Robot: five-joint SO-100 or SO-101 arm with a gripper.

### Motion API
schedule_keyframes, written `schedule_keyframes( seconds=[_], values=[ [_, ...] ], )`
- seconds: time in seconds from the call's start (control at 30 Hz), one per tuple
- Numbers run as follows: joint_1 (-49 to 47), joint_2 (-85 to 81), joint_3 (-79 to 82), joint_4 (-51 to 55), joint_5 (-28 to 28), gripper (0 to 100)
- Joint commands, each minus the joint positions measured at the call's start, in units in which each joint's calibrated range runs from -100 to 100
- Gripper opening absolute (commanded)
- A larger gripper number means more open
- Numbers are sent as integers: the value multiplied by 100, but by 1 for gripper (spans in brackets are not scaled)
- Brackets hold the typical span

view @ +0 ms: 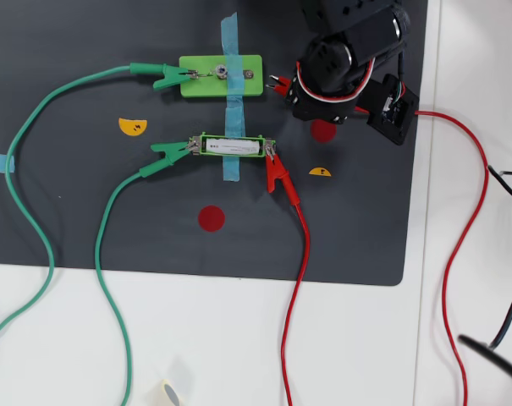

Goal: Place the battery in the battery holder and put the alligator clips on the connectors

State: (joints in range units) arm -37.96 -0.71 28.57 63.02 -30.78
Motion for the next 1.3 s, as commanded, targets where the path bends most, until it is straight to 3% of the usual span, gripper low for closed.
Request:
schedule_keyframes(
  seconds=[0.0, 0.2, 0.83, 1.27],
  values=[
    [-45, -43, -225, -75, -34, 1],
    [490, -26, -199, -58, -248, 1],
    [803, 322, -383, 380, -686, 1],
    [803, 348, -374, 380, -634, 1]
  ],
)
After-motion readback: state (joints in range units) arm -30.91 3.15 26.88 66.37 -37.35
